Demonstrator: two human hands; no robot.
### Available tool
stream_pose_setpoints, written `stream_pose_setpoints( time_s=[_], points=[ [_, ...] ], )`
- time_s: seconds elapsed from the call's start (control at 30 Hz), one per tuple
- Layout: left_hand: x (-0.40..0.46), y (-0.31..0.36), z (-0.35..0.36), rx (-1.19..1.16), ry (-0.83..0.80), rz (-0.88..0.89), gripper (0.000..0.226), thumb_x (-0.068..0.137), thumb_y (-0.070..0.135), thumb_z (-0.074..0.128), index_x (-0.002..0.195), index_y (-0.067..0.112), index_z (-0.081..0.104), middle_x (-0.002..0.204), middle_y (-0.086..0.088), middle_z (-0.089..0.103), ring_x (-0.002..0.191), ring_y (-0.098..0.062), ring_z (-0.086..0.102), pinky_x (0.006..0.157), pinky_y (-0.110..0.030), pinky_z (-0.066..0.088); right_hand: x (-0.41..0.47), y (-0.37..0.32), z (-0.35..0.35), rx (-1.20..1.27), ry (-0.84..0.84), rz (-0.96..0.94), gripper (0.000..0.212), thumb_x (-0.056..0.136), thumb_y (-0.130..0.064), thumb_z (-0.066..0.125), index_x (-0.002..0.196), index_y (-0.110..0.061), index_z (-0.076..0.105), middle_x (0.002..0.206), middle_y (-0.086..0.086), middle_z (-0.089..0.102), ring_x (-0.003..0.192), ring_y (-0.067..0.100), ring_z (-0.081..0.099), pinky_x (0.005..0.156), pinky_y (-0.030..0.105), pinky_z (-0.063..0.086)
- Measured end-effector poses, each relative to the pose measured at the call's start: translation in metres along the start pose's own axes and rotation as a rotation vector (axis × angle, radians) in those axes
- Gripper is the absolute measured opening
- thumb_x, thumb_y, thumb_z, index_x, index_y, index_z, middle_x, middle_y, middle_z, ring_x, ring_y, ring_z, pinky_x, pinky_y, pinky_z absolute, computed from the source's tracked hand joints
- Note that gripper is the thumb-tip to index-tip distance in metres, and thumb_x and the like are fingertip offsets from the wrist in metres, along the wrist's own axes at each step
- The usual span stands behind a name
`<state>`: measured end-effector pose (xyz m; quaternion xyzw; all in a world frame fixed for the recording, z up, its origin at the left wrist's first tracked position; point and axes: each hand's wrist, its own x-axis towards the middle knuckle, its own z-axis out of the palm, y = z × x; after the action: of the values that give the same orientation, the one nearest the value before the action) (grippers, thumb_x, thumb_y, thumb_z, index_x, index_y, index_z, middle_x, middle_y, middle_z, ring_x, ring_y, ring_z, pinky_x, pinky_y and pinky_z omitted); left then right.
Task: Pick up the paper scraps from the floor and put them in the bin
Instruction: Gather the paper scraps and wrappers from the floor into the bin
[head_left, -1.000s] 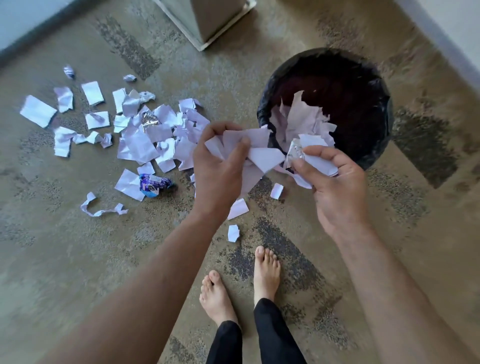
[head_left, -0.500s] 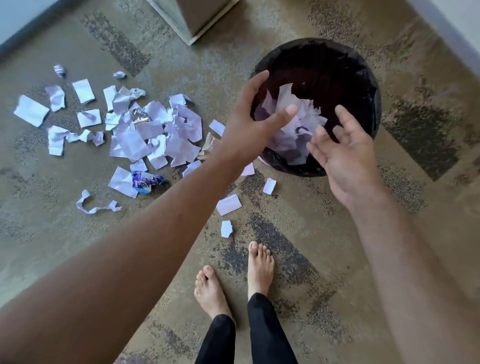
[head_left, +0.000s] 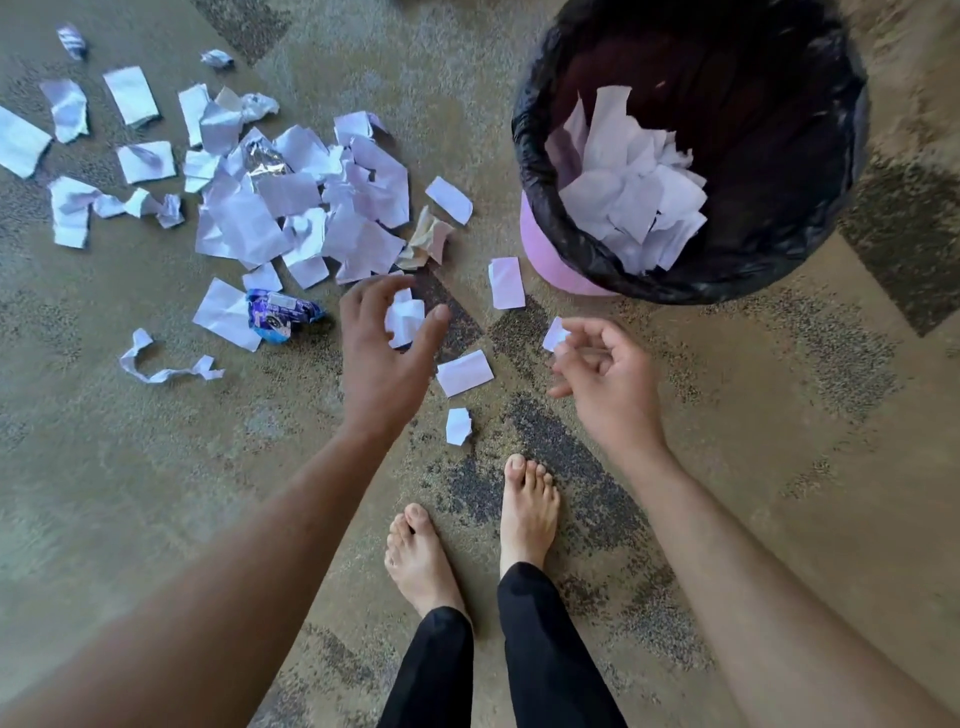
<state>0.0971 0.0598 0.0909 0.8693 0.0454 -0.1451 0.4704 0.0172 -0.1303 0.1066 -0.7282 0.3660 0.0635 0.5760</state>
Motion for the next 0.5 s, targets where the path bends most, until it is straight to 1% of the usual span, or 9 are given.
stream_pose_setpoints(
  time_s=[0.07,0.1,0.17,0.23,0.27,0.3,0.33,0.37,0.5],
  points=[
    [-0.007,-0.033,0.01,0.078,-0.079,-0.022,0.042,0.086,0.047,0.068,0.122,0.032,0.055,0.13,0.001,0.04,0.126,-0.019,0.046,0.101,-0.047,0.046,0.016,0.03,0.009,-0.082,0.03,0.026,0.021,0.089,-0.015,0.064,0.11,-0.02,0.065,0.095,0.002,0.062,0.072,0.021,0.069,0.063,0.042,0.061],
    [-0.01,-0.048,0.016,0.123,-0.112,-0.026,0.045,0.085,0.046,0.07,0.125,0.03,0.055,0.131,0.0,0.039,0.127,-0.019,0.045,0.105,-0.045,0.044,0.024,0.045,0.014,-0.12,0.041,0.051,0.023,0.089,-0.016,0.065,0.112,-0.02,0.064,0.096,-0.001,0.061,0.072,0.021,0.069,0.063,0.039,0.06],
    [-0.016,-0.074,0.03,0.215,-0.178,-0.025,0.052,0.084,0.043,0.073,0.129,0.027,0.055,0.134,-0.003,0.038,0.128,-0.019,0.042,0.109,-0.036,0.039,0.04,0.072,0.026,-0.185,0.068,0.07,0.029,0.088,-0.019,0.066,0.117,-0.022,0.062,0.099,-0.006,0.06,0.076,0.022,0.07,0.071,0.042,0.06],
    [-0.021,-0.099,0.044,0.3,-0.237,0.034,0.056,0.081,0.043,0.075,0.131,0.025,0.056,0.135,-0.008,0.041,0.126,-0.022,0.043,0.106,-0.035,0.04,0.053,0.097,0.038,-0.273,0.109,0.055,0.037,0.085,-0.025,0.066,0.122,-0.027,0.059,0.106,-0.005,0.057,0.091,0.026,0.067,0.086,0.047,0.055],
    [-0.025,-0.112,0.051,0.352,-0.266,0.078,0.058,0.08,0.045,0.076,0.131,0.025,0.057,0.135,-0.01,0.042,0.124,-0.025,0.045,0.103,-0.037,0.041,0.058,0.108,0.043,-0.308,0.132,0.057,0.041,0.085,-0.026,0.066,0.126,-0.028,0.057,0.109,-0.004,0.053,0.1,0.026,0.064,0.093,0.042,0.051],
    [-0.028,-0.124,0.058,0.411,-0.295,0.12,0.059,0.079,0.048,0.075,0.13,0.025,0.057,0.134,-0.012,0.044,0.12,-0.027,0.046,0.099,-0.039,0.043,0.064,0.117,0.047,-0.339,0.149,0.059,0.045,0.086,-0.026,0.066,0.13,-0.028,0.055,0.112,-0.001,0.051,0.107,0.024,0.059,0.098,0.031,0.044],
    [-0.032,-0.135,0.064,0.472,-0.329,0.153,0.061,0.078,0.05,0.075,0.13,0.026,0.057,0.133,-0.013,0.045,0.116,-0.029,0.048,0.095,-0.041,0.044,0.069,0.125,0.05,-0.383,0.163,0.066,0.047,0.088,-0.026,0.066,0.133,-0.028,0.053,0.119,0.003,0.05,0.112,0.021,0.054,0.094,0.021,0.037],
    [-0.035,-0.144,0.071,0.526,-0.366,0.177,0.062,0.077,0.052,0.075,0.13,0.028,0.056,0.132,-0.013,0.045,0.112,-0.03,0.049,0.091,-0.042,0.046,0.075,0.132,0.053,-0.426,0.172,0.071,0.049,0.089,-0.028,0.066,0.136,-0.027,0.051,0.125,0.006,0.049,0.115,0.019,0.05,0.087,0.017,0.031],
    [-0.044,-0.17,0.093,0.723,-0.525,0.237,0.062,0.077,0.05,0.075,0.132,0.032,0.052,0.128,-0.01,0.045,0.105,-0.032,0.05,0.083,-0.046,0.052,0.092,0.151,0.067,-0.482,0.15,0.031,0.051,0.09,-0.032,0.065,0.139,-0.028,0.05,0.132,0.008,0.043,0.115,0.018,0.047,0.09,0.022,0.036]
  ],
)
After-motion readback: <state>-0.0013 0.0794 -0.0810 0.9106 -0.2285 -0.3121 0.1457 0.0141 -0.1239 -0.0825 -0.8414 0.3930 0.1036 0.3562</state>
